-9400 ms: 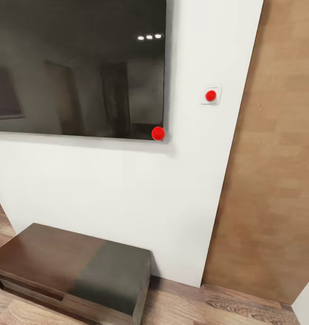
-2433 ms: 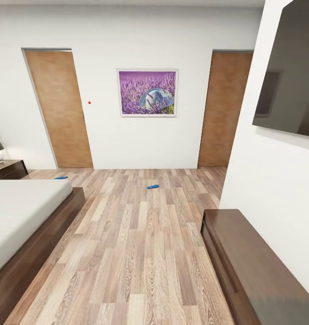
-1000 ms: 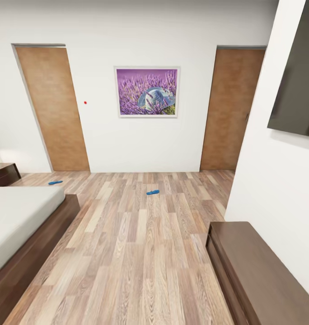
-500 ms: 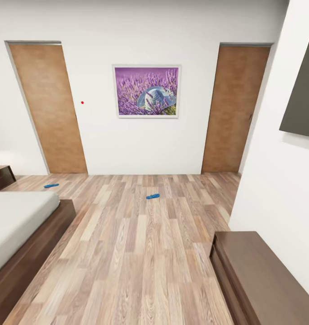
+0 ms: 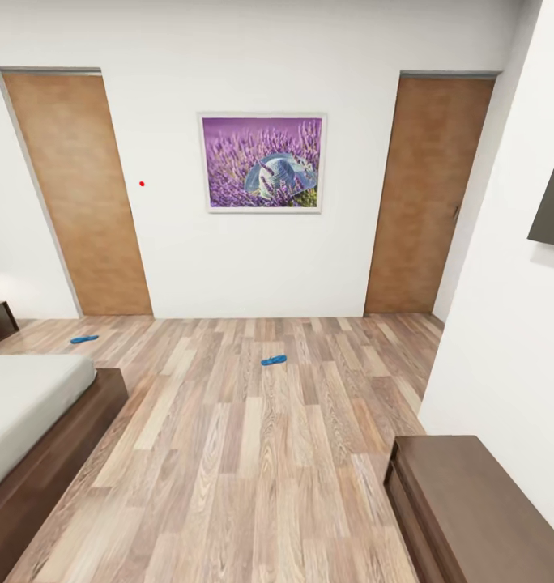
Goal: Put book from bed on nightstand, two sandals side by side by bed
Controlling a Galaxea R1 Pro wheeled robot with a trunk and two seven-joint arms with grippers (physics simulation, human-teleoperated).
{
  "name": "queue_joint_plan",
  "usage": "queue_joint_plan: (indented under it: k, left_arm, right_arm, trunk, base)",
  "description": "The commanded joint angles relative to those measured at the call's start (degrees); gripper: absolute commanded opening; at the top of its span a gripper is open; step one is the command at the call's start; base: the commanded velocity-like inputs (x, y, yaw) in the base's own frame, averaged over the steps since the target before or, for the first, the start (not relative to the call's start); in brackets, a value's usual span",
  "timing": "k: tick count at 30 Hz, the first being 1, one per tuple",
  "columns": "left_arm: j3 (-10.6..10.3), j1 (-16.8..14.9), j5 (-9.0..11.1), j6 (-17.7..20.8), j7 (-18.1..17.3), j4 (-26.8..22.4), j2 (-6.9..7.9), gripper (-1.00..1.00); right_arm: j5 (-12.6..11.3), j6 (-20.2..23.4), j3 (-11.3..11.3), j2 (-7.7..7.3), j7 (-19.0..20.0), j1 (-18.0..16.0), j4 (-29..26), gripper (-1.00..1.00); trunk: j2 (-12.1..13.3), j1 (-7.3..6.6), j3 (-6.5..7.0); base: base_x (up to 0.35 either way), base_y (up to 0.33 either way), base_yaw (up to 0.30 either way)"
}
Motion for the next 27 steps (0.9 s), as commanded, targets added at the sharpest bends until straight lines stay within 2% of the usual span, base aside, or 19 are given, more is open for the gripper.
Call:
queue_joint_plan:
  k: [1,27]
  left_arm:
    - [-0.1,0.0,0.6,-0.2,0.0,0.0,0.02,1.00]
    - [-0.1,0.0,0.6,-0.1,0.0,0.0,0.01,1.00]
  right_arm:
    - [-0.1,-0.2,-0.2,0.01,0.1,0.0,0.0,1.00]
    - [0.1,-0.2,-0.1,0.03,0.0,0.0,0.0,1.00]
  trunk:
    - [0.0,0.03,-0.06]
    - [0.0,0.03,-0.06]
  base:
    - [0.310,0.000,0.000]
    - [0.310,0.000,0.000]
